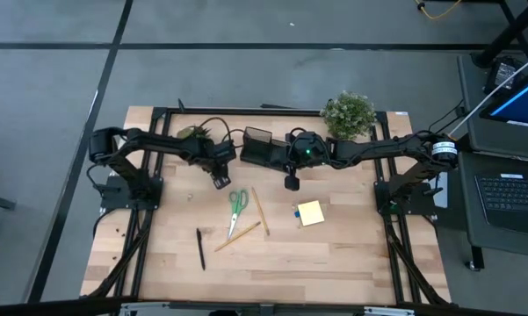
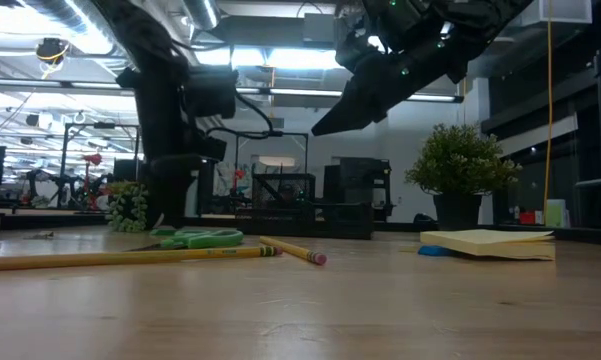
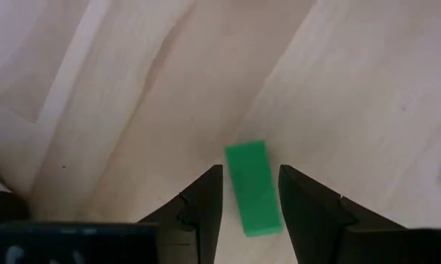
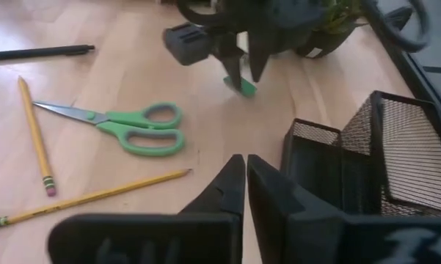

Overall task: Pick and place office supplies into organizer
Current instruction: Put the green eraser into the desk organizer

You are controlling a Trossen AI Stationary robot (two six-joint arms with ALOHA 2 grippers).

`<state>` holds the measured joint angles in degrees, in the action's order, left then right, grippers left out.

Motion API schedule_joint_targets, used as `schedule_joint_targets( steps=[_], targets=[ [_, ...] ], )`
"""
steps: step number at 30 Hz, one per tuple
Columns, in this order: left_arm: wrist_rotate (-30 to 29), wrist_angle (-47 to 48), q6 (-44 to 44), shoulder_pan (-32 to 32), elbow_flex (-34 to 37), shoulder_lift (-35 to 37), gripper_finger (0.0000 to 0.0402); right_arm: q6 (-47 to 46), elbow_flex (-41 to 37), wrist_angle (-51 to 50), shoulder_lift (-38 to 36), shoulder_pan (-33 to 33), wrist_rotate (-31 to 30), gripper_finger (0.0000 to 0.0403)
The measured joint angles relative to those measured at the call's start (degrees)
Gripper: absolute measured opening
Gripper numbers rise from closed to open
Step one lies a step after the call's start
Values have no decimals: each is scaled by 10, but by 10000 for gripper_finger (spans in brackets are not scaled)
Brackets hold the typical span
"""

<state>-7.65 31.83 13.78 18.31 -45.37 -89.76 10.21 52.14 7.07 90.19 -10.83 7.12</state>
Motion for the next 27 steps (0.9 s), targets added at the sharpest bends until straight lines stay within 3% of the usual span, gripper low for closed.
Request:
schedule_joint_targets(
  steps=[3, 8, 18, 27],
  targets=[
    [9, 2, 10, 12, 0, 0, 128, -8, 0, 0, 0, 0, 3, 21],
    [74, 4, 36, 33, 0, 0, 128, -8, 0, 0, 0, 0, 3, 21],
    [46, 10, 50, 33, 0, 0, 128, -8, 0, 0, 0, 0, 3, 21],
    [59, 8, 37, 31, -5, -42, 128, -8, 0, -1, 0, 0, 5, 21]
  ],
)
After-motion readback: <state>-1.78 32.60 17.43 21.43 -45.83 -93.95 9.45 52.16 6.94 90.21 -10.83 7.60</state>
